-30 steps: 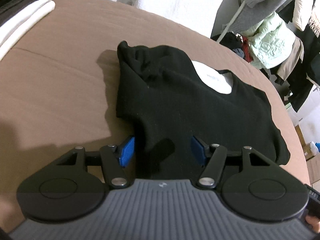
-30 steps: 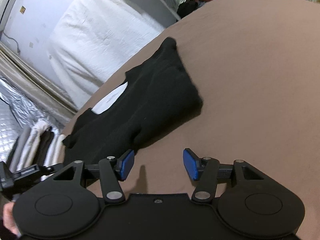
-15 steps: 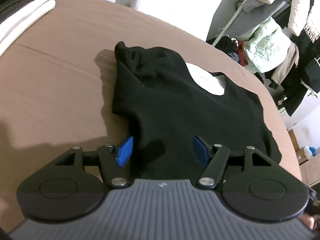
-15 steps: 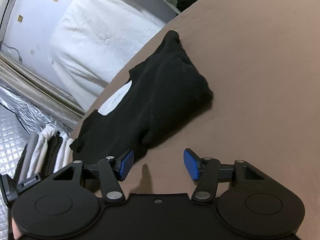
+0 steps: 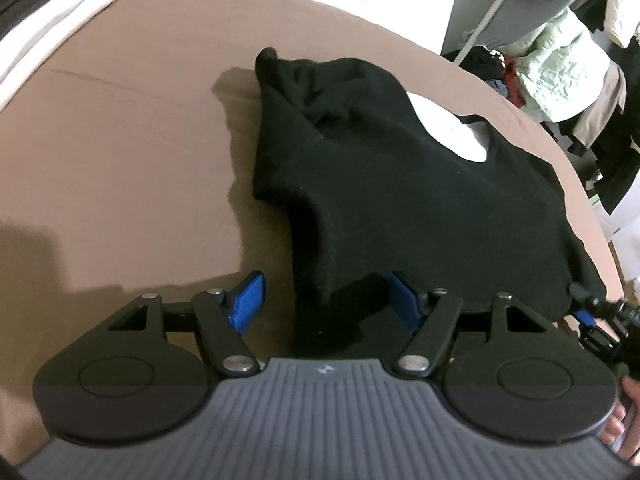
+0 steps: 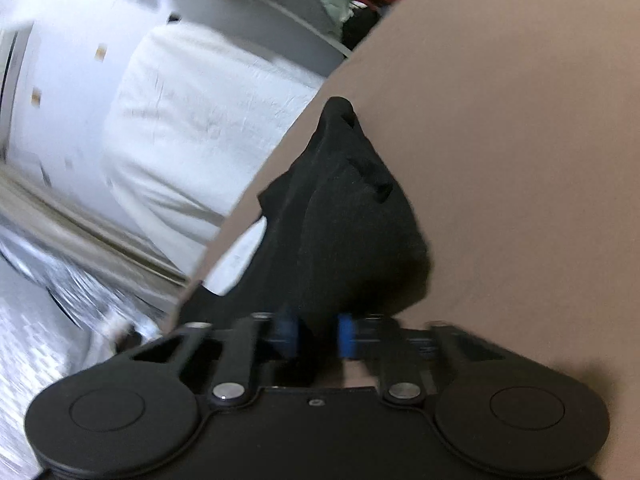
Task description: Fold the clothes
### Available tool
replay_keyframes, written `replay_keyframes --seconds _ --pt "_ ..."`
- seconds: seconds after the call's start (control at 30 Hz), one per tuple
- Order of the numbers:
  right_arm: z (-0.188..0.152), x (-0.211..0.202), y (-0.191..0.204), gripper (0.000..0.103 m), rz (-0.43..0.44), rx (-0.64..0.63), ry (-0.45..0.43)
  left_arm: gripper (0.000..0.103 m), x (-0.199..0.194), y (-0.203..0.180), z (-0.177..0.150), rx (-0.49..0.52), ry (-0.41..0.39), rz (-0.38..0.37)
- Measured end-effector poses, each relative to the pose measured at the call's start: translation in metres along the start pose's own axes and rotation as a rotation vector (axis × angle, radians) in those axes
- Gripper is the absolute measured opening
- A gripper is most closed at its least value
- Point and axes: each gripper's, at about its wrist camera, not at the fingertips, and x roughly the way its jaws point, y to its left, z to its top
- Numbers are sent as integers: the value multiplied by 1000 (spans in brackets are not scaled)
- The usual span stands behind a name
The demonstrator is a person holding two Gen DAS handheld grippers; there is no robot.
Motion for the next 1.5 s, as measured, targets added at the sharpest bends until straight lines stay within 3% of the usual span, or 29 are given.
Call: replay_keyframes --seconds 0.13,0.3,0.5,0.7,0.8,0.93,0.97,1.03,1.2,1.27,1.37,1.47,1.5 --pt "-4 -17 10 9 -34 -114 -67 67 4 -2 -1 24 12 21" --pt "4 -22 17 7 -89 -236 -64 67 7 -4 -1 41 16 41" --pt "10 -31 19 6 -124 -296 -79 67 -7 6 3 -17 8 -8" --pt "19 -46 4 8 -158 -192 -95 67 -15 7 2 -18 56 -37" --pt "21 -59 -5 20 -174 -147 -89 67 -13 4 -4 -21 108 -34" --pt "25 -68 -23 53 -54 4 -22 69 -10 1 -13 -29 178 -18" --pt "25 -68 -26 57 -26 42 -10 69 -9 0 -15 -30 196 -14" --pt "22 -62 -27 59 15 83 14 69 -10 3 -16 -69 209 -23" --pt "11 -33 -21 61 53 128 95 83 -16 25 -29 -323 218 -108" --pt "8 -24 -16 61 67 119 122 84 -17 28 -34 -363 199 -115" --pt "7 -19 -11 61 49 96 134 96 -11 30 -35 -421 179 -143" --pt "10 -20 -14 61 38 96 126 96 -3 28 -30 -463 115 -167" --pt "11 -21 -16 61 34 97 117 92 0 23 -26 -424 92 -162"
